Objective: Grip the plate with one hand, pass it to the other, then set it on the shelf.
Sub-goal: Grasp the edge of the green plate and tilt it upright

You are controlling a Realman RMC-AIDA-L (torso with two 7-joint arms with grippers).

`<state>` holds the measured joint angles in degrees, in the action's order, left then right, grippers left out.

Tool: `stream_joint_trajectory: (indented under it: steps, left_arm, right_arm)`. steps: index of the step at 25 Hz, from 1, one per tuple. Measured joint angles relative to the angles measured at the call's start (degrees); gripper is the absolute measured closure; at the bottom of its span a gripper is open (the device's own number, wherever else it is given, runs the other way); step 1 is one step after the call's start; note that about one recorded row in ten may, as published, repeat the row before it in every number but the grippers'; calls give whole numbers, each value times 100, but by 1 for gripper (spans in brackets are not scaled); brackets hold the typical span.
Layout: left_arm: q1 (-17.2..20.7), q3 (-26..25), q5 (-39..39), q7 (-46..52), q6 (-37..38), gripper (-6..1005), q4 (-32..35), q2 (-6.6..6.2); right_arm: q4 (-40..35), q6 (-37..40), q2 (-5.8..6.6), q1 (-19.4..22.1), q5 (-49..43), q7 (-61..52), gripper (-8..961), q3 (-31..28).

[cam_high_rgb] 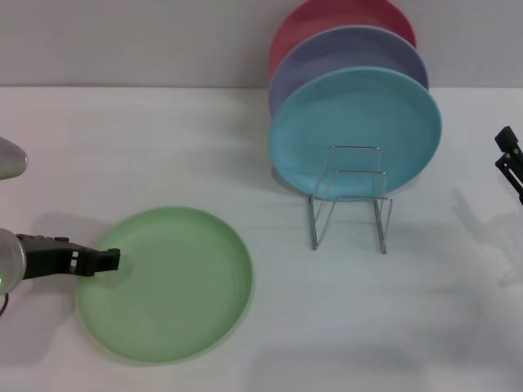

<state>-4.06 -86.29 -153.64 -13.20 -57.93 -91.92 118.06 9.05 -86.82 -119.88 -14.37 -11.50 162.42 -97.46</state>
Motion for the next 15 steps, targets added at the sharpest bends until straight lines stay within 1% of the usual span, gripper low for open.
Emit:
stream_joint_trajectory:
  steps: [5,11,15]
  left_arm:
    - [-35,-24,159,-93,-9,189,104,-3]
    - [-273,-152,181,-111,-22,189,501,1]
    - [-383,-175,179,-112,-26,190,619,-5]
  right_arm:
    - [0,22,0,-13,3,1,133,-3]
    - [0,51,0,-20,8,2,134,1]
    - [0,59,0,-22,8,2,134,-23]
